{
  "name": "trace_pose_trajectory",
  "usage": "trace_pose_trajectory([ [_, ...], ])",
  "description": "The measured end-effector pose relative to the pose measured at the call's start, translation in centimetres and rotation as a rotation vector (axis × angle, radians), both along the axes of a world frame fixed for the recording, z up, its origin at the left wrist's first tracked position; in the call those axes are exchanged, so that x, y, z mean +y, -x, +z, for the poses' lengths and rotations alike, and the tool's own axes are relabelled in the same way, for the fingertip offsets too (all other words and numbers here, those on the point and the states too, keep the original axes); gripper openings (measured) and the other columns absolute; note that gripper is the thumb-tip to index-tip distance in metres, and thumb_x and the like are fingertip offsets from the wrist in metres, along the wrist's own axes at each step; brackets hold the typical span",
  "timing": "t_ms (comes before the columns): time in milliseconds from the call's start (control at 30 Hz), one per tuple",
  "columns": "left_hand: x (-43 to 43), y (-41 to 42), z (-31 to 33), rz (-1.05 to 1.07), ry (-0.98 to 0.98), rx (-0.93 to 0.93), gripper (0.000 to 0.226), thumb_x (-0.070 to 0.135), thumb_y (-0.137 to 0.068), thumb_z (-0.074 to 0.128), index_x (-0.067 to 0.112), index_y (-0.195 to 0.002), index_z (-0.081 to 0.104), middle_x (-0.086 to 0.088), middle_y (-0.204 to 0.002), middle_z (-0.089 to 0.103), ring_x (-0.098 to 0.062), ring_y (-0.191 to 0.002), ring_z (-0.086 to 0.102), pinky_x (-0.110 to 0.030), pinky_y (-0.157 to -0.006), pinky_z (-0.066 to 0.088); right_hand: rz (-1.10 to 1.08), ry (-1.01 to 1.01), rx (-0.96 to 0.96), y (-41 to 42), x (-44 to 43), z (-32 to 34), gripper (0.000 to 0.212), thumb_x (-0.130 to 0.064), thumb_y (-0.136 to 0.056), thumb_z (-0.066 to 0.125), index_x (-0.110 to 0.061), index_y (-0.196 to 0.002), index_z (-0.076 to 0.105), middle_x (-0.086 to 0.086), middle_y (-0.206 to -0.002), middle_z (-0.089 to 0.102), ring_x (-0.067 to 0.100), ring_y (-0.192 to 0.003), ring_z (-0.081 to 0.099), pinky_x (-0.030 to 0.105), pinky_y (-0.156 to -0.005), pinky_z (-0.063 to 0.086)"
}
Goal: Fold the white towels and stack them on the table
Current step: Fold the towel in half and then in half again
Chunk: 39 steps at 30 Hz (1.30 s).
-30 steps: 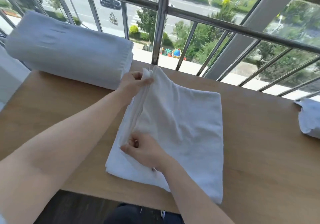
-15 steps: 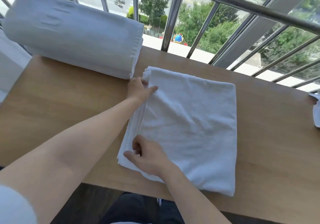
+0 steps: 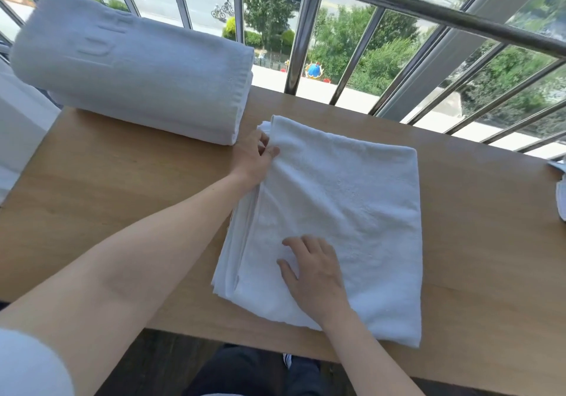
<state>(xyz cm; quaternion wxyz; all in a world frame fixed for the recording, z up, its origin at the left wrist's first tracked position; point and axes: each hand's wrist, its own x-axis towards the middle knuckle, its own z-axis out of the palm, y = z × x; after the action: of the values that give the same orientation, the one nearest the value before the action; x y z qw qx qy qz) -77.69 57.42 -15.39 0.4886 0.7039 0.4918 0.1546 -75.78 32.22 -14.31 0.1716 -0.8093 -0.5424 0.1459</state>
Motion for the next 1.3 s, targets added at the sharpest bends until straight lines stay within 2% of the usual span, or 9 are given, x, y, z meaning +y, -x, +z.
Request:
trace_pose_trajectory([
  [100, 0.3, -0.2, 0.4, 0.072, 0.056, -0.068, 0.012, 0.030, -0.092, 0.070, 0.023, -0.092, 0.060, 0.002, -0.092, 0.070, -0.014, -0.082, 0.066, -0.026, -0.068, 0.049, -0.099, 0.005, -0.101, -1.9, -1.4, -0.3, 0.041, -0.035, -0.091, 0.068, -0.021, -0.129, 0.060, 0.001, -0.123, 0.059, 0.025, -0.113, 0.055, 0.040, -0.098, 0.043],
  [233, 1.4, -0.1, 0.2, 0.234, -0.002, -0.099, 0.014, 0.032, -0.091, 0.070, 0.029, -0.083, 0.059, 0.009, -0.083, 0.065, -0.008, -0.074, 0.062, -0.025, -0.066, 0.043, -0.330, 0.156, -0.128, -5.5, -4.1, -1.1, 0.059, -0.050, -0.096, 0.055, -0.030, -0.149, 0.037, 0.001, -0.155, 0.032, 0.029, -0.146, 0.024, 0.049, -0.119, 0.017],
  [333, 1.7, 0.1, -0.6, 0.200, -0.016, 0.037, 0.015, 0.031, -0.091, 0.069, 0.017, -0.098, 0.068, 0.004, -0.090, 0.068, -0.015, -0.084, 0.064, -0.023, -0.071, 0.040, -0.338, 0.395, -0.122, -6.9, -5.4, -2.0, 0.072, -0.069, -0.096, 0.021, -0.040, -0.158, -0.003, -0.004, -0.168, -0.007, 0.024, -0.153, -0.015, 0.047, -0.122, -0.011],
  [433, 1.2, 0.4, -0.8, 0.219, 0.009, 0.047, 0.024, 0.043, -0.090, 0.069, 0.020, -0.094, 0.066, 0.011, -0.084, 0.065, -0.016, -0.087, 0.063, -0.025, -0.073, 0.042, -0.295, 0.458, -0.145, -6.6, -5.6, -2.8, 0.070, -0.071, -0.092, -0.001, -0.043, -0.149, -0.030, -0.007, -0.160, -0.035, 0.022, -0.145, -0.037, 0.049, -0.119, -0.020],
  [633, -0.7, 3.3, -1.3, -0.008, -0.006, 0.158, 0.031, 0.051, -0.085, 0.072, 0.022, -0.077, 0.063, 0.010, -0.074, 0.063, -0.011, -0.069, 0.059, -0.029, -0.055, 0.039, -0.306, 0.456, -0.178, -6.0, -5.3, -3.2, 0.070, -0.070, -0.093, -0.005, -0.039, -0.149, -0.032, -0.005, -0.157, -0.042, 0.024, -0.144, -0.039, 0.052, -0.120, -0.017],
  [867, -2.0, 5.0, -2.0, 0.226, 0.110, 0.011, 0.037, 0.046, -0.085, 0.075, 0.012, -0.079, 0.061, 0.000, -0.081, 0.068, -0.024, -0.076, 0.065, -0.032, -0.063, 0.048, -0.240, 0.454, -0.224, -6.2, -6.0, -2.9, 0.068, -0.068, -0.095, -0.005, -0.039, -0.151, -0.028, -0.006, -0.162, -0.032, 0.021, -0.148, -0.032, 0.051, -0.121, -0.014],
  [1000, -1.9, 5.1, -1.4, 0.245, 0.032, -0.047, 0.041, 0.048, -0.084, 0.075, 0.011, -0.077, 0.060, 0.007, -0.070, 0.062, -0.009, -0.062, 0.055, -0.024, -0.055, 0.042, -0.253, 0.450, -0.201, -6.0, -5.7, -2.9, 0.068, -0.069, -0.094, -0.005, -0.039, -0.150, -0.030, -0.007, -0.160, -0.035, 0.022, -0.146, -0.035, 0.052, -0.121, -0.015],
  [1133, -3.4, 6.0, -2.2, 0.271, 0.075, 0.046, 0.042, 0.046, -0.091, 0.068, 0.007, -0.081, 0.058, 0.004, -0.070, 0.055, -0.015, -0.063, 0.049, -0.028, -0.053, 0.035, -0.241, 0.462, -0.189, -6.0, -5.7, -2.9, 0.068, -0.069, -0.092, -0.010, -0.040, -0.149, -0.031, -0.008, -0.159, -0.038, 0.022, -0.144, -0.038, 0.052, -0.120, -0.016],
  [1300, -4.2, 6.9, -1.9, 0.175, 0.171, 0.082, 0.047, 0.064, -0.087, 0.063, 0.018, -0.080, 0.058, 0.007, -0.069, 0.054, -0.013, -0.061, 0.051, -0.027, -0.056, 0.039, -0.252, 0.472, -0.198, -6.0, -5.6, -3.0, 0.067, -0.069, -0.094, -0.009, -0.039, -0.148, -0.033, -0.006, -0.159, -0.038, 0.023, -0.145, -0.038, 0.053, -0.120, -0.015],
])
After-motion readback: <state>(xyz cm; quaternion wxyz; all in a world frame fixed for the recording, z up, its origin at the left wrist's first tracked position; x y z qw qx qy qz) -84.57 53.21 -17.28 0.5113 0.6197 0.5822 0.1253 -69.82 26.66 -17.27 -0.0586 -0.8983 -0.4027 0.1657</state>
